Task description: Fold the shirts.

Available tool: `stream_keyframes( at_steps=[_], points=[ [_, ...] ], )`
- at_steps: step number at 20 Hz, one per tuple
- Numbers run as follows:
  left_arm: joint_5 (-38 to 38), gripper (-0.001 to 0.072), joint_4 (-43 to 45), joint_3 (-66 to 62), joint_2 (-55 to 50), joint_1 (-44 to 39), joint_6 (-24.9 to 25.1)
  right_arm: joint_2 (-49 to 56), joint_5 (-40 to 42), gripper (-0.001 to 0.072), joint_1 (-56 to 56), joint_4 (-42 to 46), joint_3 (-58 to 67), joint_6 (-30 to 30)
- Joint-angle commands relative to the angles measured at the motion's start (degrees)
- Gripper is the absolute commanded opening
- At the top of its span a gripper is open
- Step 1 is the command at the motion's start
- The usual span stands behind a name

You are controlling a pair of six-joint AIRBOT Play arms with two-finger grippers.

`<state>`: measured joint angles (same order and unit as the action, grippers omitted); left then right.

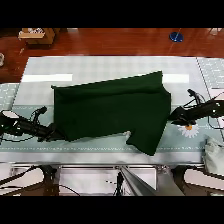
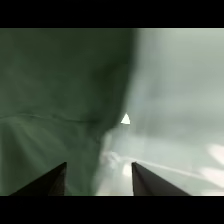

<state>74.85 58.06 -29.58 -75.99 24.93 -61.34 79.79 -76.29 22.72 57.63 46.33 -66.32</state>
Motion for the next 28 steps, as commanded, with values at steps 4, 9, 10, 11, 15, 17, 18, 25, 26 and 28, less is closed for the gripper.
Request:
stream_keyframes(
  at_steps=[4,9,10,11,15,17,18,25,26,28],
  points=[
    [-2.4,0.0024,0.3,-0.1,0.0,0.1,0.2,0.0,10.8,0.0246,-9.2,-1.5,-3.5,-5.5],
    [-1.1,0.0023,-5.5,-0.5,2.2,0.3,2.9,-3.5,5.0,0.0045,-10.5,-1.2,-1.6,-3.8],
    [-0.3,0.0023,-8.3,-1.2,3.7,0.3,4.2,-6.2,4.9,0.0045,-9.8,-1.3,-0.5,-3.8],
    [0.6,0.0023,-11.8,-2.3,5.8,0.3,5.2,-9.6,5.7,0.0045,-8.8,-1.5,1.1,-3.9],
    [-0.3,0.0023,-22.2,-8.8,13.6,0.3,4.5,-19.1,15.0,0.0044,-6.7,-1.7,7.6,-5.8],
    [-3.2,0.0023,-25.4,-11.7,15.0,0.3,3.6,-18.5,16.3,0.0044,-7.4,-4.4,10.8,-5.8],
    [-4.5,0.0023,-26.7,-12.7,14.9,0.3,3.5,-17.7,17.9,0.0044,-8.1,-5.4,12.0,-5.6],
    [-16.4,0.0023,-29.6,-14.0,12.3,-0.7,3.4,-3.6,33.5,0.0044,-14.9,-5.2,21.0,-5.6],
    [-16.9,0.0023,-29.6,-14.1,10.8,-1.3,3.5,-1.1,35.4,0.0043,-15.5,-5.2,22.3,-5.6],
    [-17.3,0.0023,-29.6,-14.6,7.0,-2.5,3.5,3.5,38.6,0.0044,-16.5,-5.3,25.3,-5.6]
  ],
)
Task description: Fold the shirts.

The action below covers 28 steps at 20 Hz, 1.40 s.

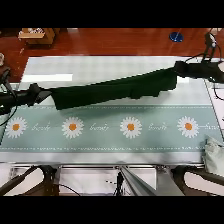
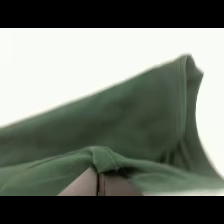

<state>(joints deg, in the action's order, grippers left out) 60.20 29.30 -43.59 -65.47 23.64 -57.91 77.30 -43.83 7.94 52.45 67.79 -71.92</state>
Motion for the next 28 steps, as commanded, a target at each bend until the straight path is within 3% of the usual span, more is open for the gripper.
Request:
stream_keyframes(
  at_steps=[1,12,13,14,15,16,18,20,23,24,25,28],
  points=[
    [-3.0,0.0023,-0.9,-1.0,-5.7,-1.7,0.2,8.3,6.9,0.0044,-2.1,-0.1,5.6,0.0],
    [-3.3,0.0027,-0.9,-14.6,-24.6,-3.8,0.2,22.8,10.8,0.0046,-4.9,-1.5,12.5,-1.2],
    [-3.3,0.0071,-0.9,-15.3,-25.6,-4.3,0.2,23.1,10.8,0.0047,-5.0,-1.4,12.5,-1.2],
    [-3.3,0.0213,-0.8,-15.7,-26.3,-4.5,0.3,23.1,10.9,0.0056,-5.0,-1.4,12.5,-1.2],
    [-3.2,0.0343,-0.7,-16.1,-26.8,-4.3,0.2,22.9,10.8,0.0147,-4.7,-1.4,12.6,-1.2],
    [-3.2,0.0401,-0.6,-16.3,-26.8,-3.7,0.2,22.0,10.5,0.0284,-3.9,-1.3,12.6,-1.2],
    [-1.0,0.0402,-0.4,-17.6,-26.5,-0.9,0.2,18.8,9.2,0.0394,-1.2,0.7,12.6,-1.2],
    [2.6,0.0367,2.7,-19.4,-26.1,2.8,0.1,15.2,6.7,0.041,3.2,5.0,12.6,-3.5],
    [6.9,0.036,12.5,-20.2,-25.1,7.1,-5.2,13.2,-2.3,0.0549,10.9,11.1,13.2,-10.3],
    [8.5,0.0361,16.2,-20.2,-24.7,7.7,-6.8,13.7,-6.4,0.0552,13.4,11.0,13.5,-10.3],
    [9.9,0.036,19.3,-20.2,-24.5,7.9,-7.5,14.5,-10.0,0.0602,15.2,10.2,13.6,-10.1],
    [13.5,0.036,22.6,-20.2,-24.3,7.0,-7.6,18.8,-19.5,0.0602,19.5,-1.3,13.6,-3.7]
  ],
)
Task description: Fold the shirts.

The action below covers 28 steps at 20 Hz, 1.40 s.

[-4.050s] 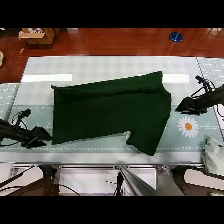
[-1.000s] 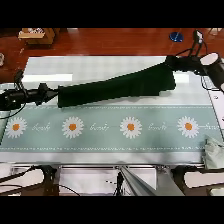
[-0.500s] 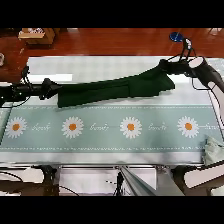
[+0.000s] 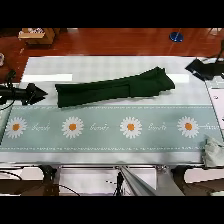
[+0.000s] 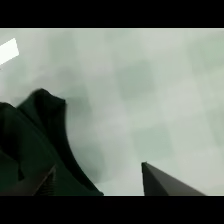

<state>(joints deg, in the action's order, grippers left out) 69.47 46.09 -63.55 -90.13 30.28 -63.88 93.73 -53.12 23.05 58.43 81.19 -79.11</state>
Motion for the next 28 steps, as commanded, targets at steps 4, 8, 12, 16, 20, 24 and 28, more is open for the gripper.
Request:
stream_keyframes(
  at_steps=[4,8,12,16,20,24,28],
  points=[
    [4.5,0.036,5.8,-0.3,0.4,-2.0,-1.6,7.8,-11.3,0.0602,4.6,-24.4,0.2,9.6],
    [4.5,0.0359,5.8,-0.3,0.3,-4.5,-1.4,11.3,-6.9,0.0602,1.9,-26.4,0.2,10.6],
    [4.3,0.036,5.8,-0.3,0.3,-5.9,-1.4,14.6,-5.4,0.0602,-2.1,-26.9,0.2,11.1],
    [4.1,0.0359,5.8,-0.3,0.3,-6.0,-1.4,16.4,-4.9,0.0599,-7.3,-26.6,0.2,11.6],
    [4.1,0.0359,5.8,-0.3,0.3,-6.0,-1.4,16.4,-2.3,0.043,-12.3,-26.4,0.2,12.0],
    [4.4,0.0343,5.1,-0.3,0.4,-6.0,-1.4,16.4,-1.4,0.0046,-15.3,-26.5,1.1,13.5],
    [5.2,0.0292,1.0,-0.3,0.8,-6.0,-1.4,13.2,-9.8,0.0045,-14.9,-23.5,4.2,13.9]
  ],
)
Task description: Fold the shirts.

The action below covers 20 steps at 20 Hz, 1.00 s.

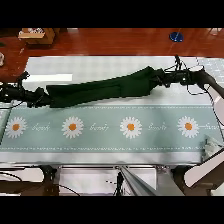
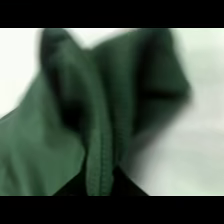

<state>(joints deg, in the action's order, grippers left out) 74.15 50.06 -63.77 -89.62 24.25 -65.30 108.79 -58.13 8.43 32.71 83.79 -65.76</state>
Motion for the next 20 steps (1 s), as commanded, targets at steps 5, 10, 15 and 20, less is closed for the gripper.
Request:
stream_keyframes(
  at_steps=[5,10,15,20],
  points=[
    [1.8,0.0034,-15.9,-0.1,3.5,-3.5,0.1,-14.0,-13.1,0.0045,-0.3,19.5,1.6,-3.4],
    [2.1,0.0025,-21.2,-0.1,6.7,-14.0,0.1,-25.8,-18.5,0.0045,-0.3,28.7,1.6,-6.8],
    [6.7,0.0025,-21.2,-0.1,7.0,-20.8,0.0,-33.2,-24.0,0.0045,-0.3,32.6,1.6,-8.6],
    [10.2,0.0138,-18.7,-0.1,7.0,-21.6,0.0,-36.0,-26.4,0.0045,-0.3,34.3,1.6,-9.2]
  ],
)
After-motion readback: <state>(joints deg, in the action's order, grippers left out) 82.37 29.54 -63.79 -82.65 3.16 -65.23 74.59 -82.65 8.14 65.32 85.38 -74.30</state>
